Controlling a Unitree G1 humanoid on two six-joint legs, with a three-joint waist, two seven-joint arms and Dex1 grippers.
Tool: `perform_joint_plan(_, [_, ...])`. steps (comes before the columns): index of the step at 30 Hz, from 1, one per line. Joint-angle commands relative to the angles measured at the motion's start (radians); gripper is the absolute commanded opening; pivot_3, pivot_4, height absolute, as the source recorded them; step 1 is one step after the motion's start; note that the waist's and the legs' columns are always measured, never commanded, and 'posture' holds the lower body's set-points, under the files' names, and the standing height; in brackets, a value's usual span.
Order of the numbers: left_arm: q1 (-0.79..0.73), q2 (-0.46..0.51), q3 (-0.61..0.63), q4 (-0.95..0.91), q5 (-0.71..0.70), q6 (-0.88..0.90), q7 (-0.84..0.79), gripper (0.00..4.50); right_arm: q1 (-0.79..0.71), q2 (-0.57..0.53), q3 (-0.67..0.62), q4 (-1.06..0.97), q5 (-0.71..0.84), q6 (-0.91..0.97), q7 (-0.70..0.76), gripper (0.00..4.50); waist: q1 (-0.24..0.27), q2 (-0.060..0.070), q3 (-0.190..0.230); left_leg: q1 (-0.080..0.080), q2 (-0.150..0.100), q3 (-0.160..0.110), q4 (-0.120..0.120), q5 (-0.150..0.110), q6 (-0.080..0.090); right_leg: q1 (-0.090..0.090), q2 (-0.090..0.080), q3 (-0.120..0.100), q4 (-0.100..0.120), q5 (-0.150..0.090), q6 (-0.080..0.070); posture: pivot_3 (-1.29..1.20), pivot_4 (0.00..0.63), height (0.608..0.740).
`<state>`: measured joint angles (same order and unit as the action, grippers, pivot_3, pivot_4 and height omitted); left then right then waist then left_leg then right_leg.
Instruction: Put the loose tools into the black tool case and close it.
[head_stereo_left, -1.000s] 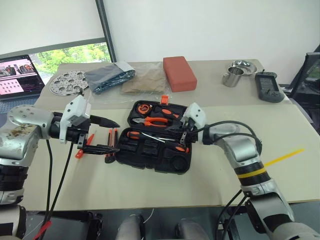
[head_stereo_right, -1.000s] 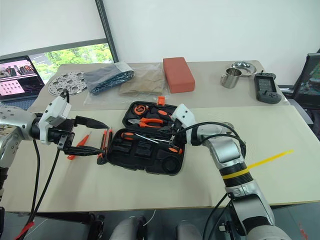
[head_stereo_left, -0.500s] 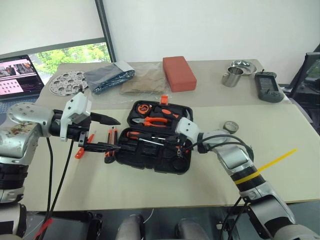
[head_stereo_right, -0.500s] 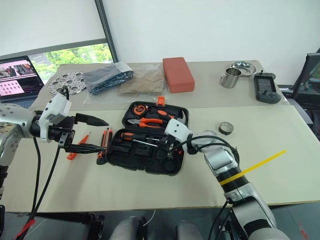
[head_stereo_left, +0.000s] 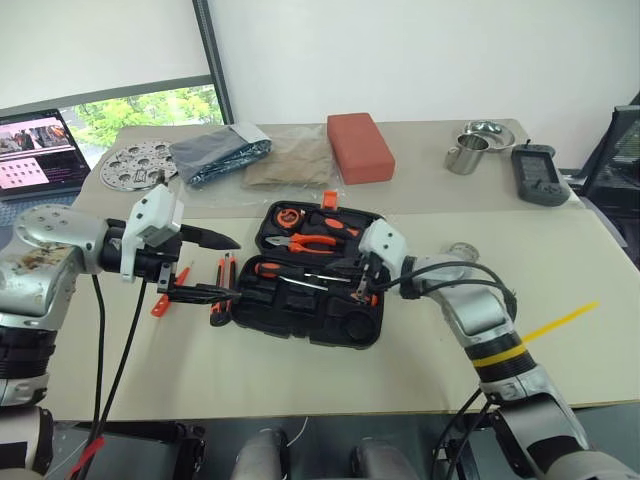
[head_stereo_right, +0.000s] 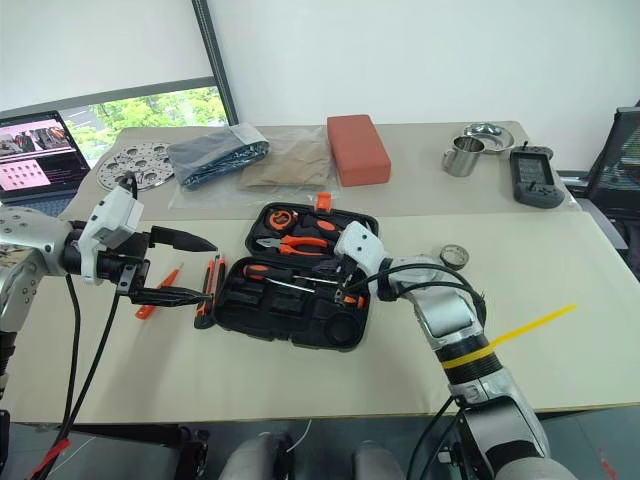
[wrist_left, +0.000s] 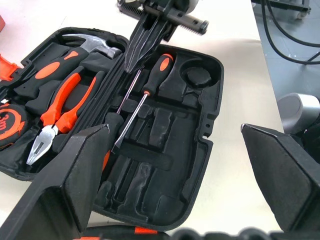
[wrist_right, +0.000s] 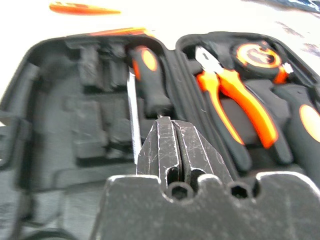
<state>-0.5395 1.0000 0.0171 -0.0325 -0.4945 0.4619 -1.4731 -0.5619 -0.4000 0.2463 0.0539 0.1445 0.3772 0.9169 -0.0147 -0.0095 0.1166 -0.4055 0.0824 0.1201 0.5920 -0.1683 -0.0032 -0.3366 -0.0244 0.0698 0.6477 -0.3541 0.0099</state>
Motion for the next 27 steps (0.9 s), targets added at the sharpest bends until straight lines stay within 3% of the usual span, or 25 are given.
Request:
perform_joint_plan(1, [-0.021, 0.008, 0.006, -0.023, 0.004, -0.007, 0.0, 4.5, 0.016, 0.004, -0.031, -0.039, 0.044, 0.014, 0.005, 0.04, 0.0, 0.0, 0.0, 0.0, 0.0, 0.0, 0.0, 0.0, 0.0, 0.0, 0.0, 0.0, 0.0, 0.0, 0.0, 0.0, 0.15, 0.74])
perform_joint_plan(15, [-0.023, 0.013, 0.01, -0.017, 0.01, -0.011, -0.009, 4.5, 0.034, 0.001, 0.029, 0.06, 0.0, -0.046, 0.019, 0.04, -0.001, 0.0, 0.0, 0.0, 0.0, 0.0, 0.0, 0.0, 0.0, 0.0, 0.001, 0.0, 0.0, 0.0, 0.0, 0.0, 0.15, 0.74])
perform_joint_plan(27, [-0.014, 0.016, 0.018, -0.021, 0.011, -0.007, -0.009, 4.5, 0.044, -0.003, 0.067, 0.082, -0.05, 0.012, 0.001, 0.04, -0.001, 0.0, 0.0, 0.001, 0.0, 0.0, 0.0, 0.0, 0.0, 0.001, 0.001, 0.0, 0.0, 0.0, 0.0, 0.0, 0.15, 0.74])
